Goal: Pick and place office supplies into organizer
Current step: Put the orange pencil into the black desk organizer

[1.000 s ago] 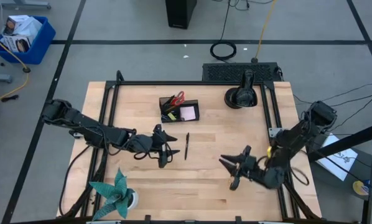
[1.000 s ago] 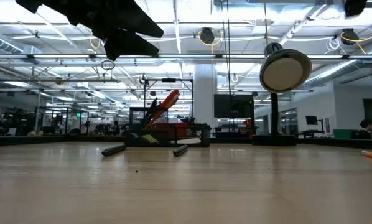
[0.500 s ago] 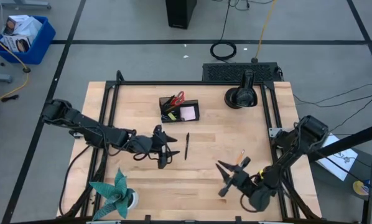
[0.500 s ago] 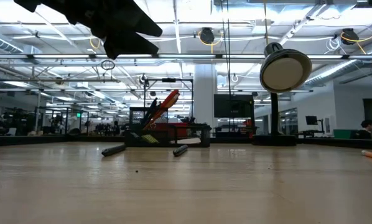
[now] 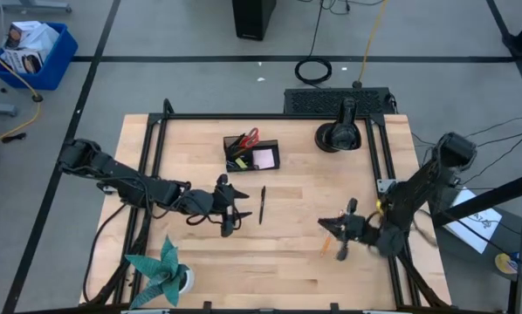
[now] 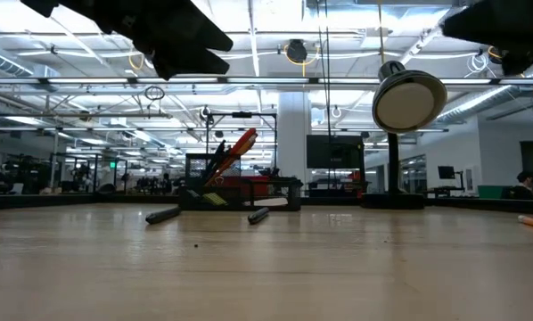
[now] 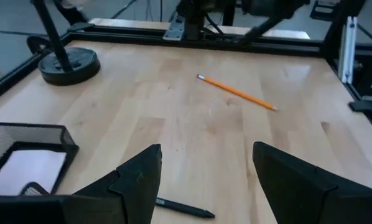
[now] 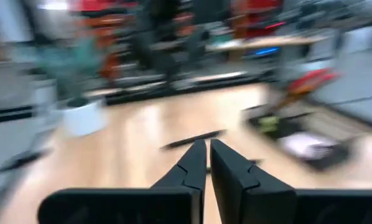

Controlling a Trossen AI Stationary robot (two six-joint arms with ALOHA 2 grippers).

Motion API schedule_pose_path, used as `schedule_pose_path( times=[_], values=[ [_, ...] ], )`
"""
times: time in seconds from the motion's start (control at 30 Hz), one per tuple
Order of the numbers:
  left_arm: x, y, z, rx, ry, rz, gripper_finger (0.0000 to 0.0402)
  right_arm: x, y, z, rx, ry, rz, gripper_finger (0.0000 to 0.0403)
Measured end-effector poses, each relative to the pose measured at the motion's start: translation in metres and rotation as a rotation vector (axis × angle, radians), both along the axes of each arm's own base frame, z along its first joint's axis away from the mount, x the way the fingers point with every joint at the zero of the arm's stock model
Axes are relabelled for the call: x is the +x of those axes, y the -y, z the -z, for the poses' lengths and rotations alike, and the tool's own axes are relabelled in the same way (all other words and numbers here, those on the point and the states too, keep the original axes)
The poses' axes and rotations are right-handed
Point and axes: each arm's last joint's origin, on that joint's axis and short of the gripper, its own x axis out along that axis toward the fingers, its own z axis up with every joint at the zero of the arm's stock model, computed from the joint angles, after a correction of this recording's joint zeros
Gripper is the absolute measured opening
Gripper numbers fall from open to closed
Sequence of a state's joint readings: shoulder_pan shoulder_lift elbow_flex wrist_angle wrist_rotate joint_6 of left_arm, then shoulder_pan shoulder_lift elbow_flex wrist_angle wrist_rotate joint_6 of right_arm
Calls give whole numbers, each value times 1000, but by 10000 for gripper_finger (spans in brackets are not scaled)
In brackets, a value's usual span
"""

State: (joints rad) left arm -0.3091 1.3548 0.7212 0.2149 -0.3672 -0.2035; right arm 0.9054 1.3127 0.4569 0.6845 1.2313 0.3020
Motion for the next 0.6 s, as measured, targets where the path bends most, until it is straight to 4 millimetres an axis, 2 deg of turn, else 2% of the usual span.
schedule_pose_path(
  times=[0.17, 0.3, 0.43, 0.5, 0.6],
  values=[
    [2, -7, 0, 16, 1, -18, 257, -29, 32, 14, 188, -9, -366, 13],
    [3, -12, 1, -1, -7, -46, 257, -51, 55, 39, 248, -49, -491, 13],
    [3, -15, 1, -32, 0, -67, 257, -54, 58, 32, 372, 17, -504, 13],
    [4, -14, 2, -39, -2, -70, 257, -54, 57, 37, 332, -35, -537, 13],
    [5, -14, 6, -47, -17, -81, 257, -53, 57, 33, 314, -17, -566, 11]
  ],
)
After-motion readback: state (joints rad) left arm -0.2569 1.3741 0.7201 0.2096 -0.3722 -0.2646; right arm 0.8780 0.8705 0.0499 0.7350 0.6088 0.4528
